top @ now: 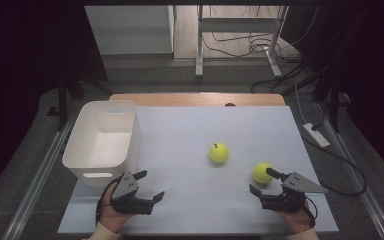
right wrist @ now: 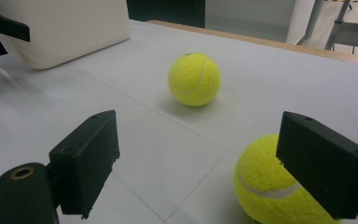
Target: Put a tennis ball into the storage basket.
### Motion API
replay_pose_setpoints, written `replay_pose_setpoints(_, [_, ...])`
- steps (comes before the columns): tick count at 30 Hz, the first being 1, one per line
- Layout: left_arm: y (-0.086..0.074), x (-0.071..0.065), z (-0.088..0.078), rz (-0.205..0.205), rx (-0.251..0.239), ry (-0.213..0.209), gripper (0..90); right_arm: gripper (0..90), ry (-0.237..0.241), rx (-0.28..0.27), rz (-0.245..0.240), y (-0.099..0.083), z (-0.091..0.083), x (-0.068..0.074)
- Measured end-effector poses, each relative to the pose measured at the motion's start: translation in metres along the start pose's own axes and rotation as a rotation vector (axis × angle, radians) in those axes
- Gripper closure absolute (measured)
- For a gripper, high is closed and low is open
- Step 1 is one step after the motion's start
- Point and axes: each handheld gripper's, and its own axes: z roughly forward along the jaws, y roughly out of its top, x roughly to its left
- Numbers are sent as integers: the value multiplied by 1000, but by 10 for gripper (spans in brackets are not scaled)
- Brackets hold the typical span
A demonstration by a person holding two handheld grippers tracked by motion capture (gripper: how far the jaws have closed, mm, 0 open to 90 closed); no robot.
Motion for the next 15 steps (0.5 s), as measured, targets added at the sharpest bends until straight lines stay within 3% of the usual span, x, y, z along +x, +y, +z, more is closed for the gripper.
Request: replay_pose_setpoints(15, [6, -2, 3, -1, 4, -2, 97, 129, 0, -5, 2, 1, -1, 1])
